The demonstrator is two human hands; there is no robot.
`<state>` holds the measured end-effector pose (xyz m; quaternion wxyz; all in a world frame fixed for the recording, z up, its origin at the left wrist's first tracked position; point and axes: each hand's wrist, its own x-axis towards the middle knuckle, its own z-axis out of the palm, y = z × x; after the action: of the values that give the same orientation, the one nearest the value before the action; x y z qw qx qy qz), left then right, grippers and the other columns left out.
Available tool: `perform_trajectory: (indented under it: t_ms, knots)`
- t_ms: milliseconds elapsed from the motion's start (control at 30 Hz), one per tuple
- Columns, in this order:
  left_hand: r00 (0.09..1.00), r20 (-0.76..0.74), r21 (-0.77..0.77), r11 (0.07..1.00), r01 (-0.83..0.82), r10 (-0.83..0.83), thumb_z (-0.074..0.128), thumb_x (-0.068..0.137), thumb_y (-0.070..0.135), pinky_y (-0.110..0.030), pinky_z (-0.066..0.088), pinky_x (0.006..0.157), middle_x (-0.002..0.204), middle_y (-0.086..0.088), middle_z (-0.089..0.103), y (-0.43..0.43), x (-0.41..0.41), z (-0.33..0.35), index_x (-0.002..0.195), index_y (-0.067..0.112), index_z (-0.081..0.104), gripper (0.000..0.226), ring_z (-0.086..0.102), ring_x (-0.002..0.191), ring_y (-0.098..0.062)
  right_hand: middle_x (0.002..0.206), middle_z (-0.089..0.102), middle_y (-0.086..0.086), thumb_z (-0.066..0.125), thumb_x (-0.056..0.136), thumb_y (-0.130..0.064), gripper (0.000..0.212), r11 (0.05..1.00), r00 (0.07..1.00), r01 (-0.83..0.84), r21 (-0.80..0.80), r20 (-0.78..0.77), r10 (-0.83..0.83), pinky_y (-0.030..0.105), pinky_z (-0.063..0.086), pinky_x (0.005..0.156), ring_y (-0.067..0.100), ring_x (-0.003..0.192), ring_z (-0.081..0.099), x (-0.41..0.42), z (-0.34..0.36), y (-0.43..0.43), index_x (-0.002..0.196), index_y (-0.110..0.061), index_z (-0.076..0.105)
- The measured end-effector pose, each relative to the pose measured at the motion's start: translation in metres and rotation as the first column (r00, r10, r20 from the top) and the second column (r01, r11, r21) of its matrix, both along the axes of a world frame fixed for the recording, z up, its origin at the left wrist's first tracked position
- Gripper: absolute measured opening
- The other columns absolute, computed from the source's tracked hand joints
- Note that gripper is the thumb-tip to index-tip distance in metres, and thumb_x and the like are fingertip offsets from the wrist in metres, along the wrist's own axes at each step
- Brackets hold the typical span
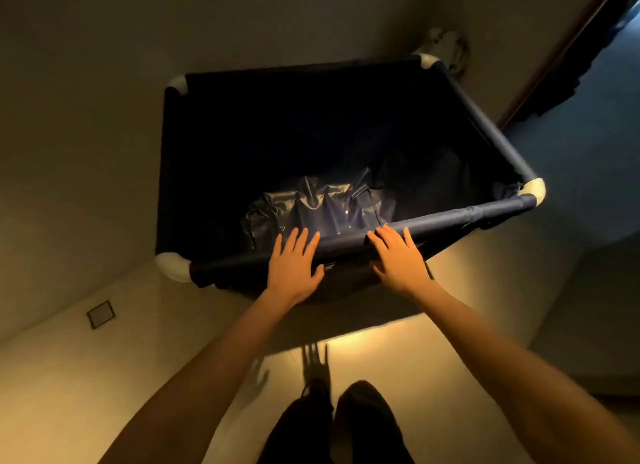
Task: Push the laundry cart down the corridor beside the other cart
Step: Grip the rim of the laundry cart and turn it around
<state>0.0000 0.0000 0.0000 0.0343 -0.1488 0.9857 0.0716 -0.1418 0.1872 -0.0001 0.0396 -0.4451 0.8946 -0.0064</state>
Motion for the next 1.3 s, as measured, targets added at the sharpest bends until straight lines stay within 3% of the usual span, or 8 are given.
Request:
perform_trajectory:
  t_ms: [167, 233, 300, 367, 433, 667, 900, 1300]
  knots:
    - [0.997, 0.032, 0.016, 0.998, -0.067, 0.067, 0.036, 0.093, 0.051, -0.046, 0.017, 0.115, 0.15, -0.009, 0.034, -0.003, -0.023, -0.015, 0.148, 0.02, 0.019, 0.065, 0.027, 0.139, -0.026, 0.144, 0.038, 0.011, 0.039, 0.093, -0.051, 0.063, 0.994, 1.0, 0.006, 0.111, 0.022, -0.008, 0.061, 0.01, 0.107, 0.028, 0.136, 0.025, -0.037, -0.005, -0.011, 0.144, -0.019, 0.023]
    - [0.995, 0.004, 0.006, 0.995, -0.095, 0.095, 0.03, 0.092, 0.056, -0.042, 0.029, 0.105, 0.132, -0.009, 0.053, -0.002, -0.03, -0.023, 0.142, 0.022, 0.034, 0.06, 0.045, 0.123, -0.027, 0.135, 0.046, 0.009, 0.031, 0.092, -0.056, 0.061, 0.987, 0.999, -0.033, 0.159, 0.013, 0.031, 0.061, 0.013, 0.107, 0.028, 0.128, 0.035, -0.052, -0.007, -0.013, 0.142, -0.02, 0.028]
    - [0.991, -0.011, 0.018, 0.991, -0.131, 0.131, 0.027, 0.09, 0.062, -0.039, 0.036, 0.09, 0.116, -0.006, 0.061, -0.004, -0.04, -0.025, 0.127, 0.022, 0.049, 0.059, 0.053, 0.108, -0.027, 0.123, 0.053, 0.009, 0.029, 0.09, -0.061, 0.061, 0.968, 0.994, -0.107, 0.227, 0.006, 0.108, 0.054, 0.026, 0.103, 0.028, 0.115, 0.046, -0.068, -0.006, -0.017, 0.132, -0.017, 0.038]
    - [0.99, -0.003, 0.038, 0.99, -0.139, 0.139, 0.034, 0.087, 0.067, -0.038, 0.04, 0.081, 0.105, -0.005, 0.065, -0.006, -0.049, -0.024, 0.113, 0.02, 0.055, 0.058, 0.058, 0.099, -0.026, 0.108, 0.059, 0.009, 0.033, 0.088, -0.063, 0.057, 0.95, 0.977, -0.21, 0.231, 0.001, 0.215, 0.041, 0.043, 0.083, 0.026, 0.096, 0.055, -0.08, -0.005, -0.021, 0.116, -0.015, 0.045]
    - [0.986, -0.026, 0.035, 0.986, -0.164, 0.164, 0.04, 0.083, 0.071, -0.035, 0.039, 0.072, 0.093, -0.003, 0.066, -0.004, -0.054, -0.025, 0.102, 0.018, 0.057, 0.059, 0.061, 0.088, -0.024, 0.094, 0.062, 0.008, 0.039, 0.087, -0.062, 0.051, 0.932, 0.95, -0.308, 0.192, 0.008, 0.312, 0.035, 0.042, 0.062, 0.024, 0.08, 0.057, -0.089, -0.007, -0.024, 0.103, -0.014, 0.047]
    - [0.959, -0.199, -0.027, 0.977, -0.212, 0.203, 0.049, 0.072, 0.078, -0.029, 0.03, 0.058, 0.062, -0.001, 0.061, 0.007, -0.057, -0.034, 0.074, 0.017, 0.057, 0.062, 0.059, 0.06, -0.021, 0.065, 0.063, 0.011, 0.066, 0.079, -0.047, 0.04, 0.875, 0.874, -0.482, 0.044, -0.052, 0.484, 0.026, 0.03, 0.044, 0.026, 0.049, 0.056, -0.106, -0.021, -0.021, 0.085, -0.009, 0.054]
    - [0.916, -0.28, -0.072, 0.945, -0.319, 0.288, 0.038, 0.075, 0.076, -0.034, 0.037, 0.064, 0.071, -0.001, 0.061, 0.035, -0.054, -0.04, 0.082, 0.017, 0.062, 0.064, 0.055, 0.067, -0.021, 0.079, 0.061, 0.013, 0.071, 0.074, -0.044, 0.046, 0.831, 0.815, -0.556, 0.001, -0.196, 0.546, 0.028, 0.045, 0.044, 0.026, 0.062, 0.059, -0.105, -0.026, -0.004, 0.101, -0.009, 0.058]
    - [0.875, -0.293, -0.069, 0.904, -0.422, 0.385, 0.043, 0.074, 0.075, -0.035, 0.036, 0.067, 0.074, -0.002, 0.061, 0.069, -0.034, -0.042, 0.083, 0.018, 0.061, 0.061, 0.054, 0.071, -0.022, 0.087, 0.061, 0.013, 0.068, 0.077, -0.045, 0.048, 0.772, 0.765, -0.634, -0.037, -0.177, 0.619, 0.031, 0.049, 0.049, 0.025, 0.069, 0.059, -0.098, -0.032, 0.012, 0.108, -0.011, 0.057]
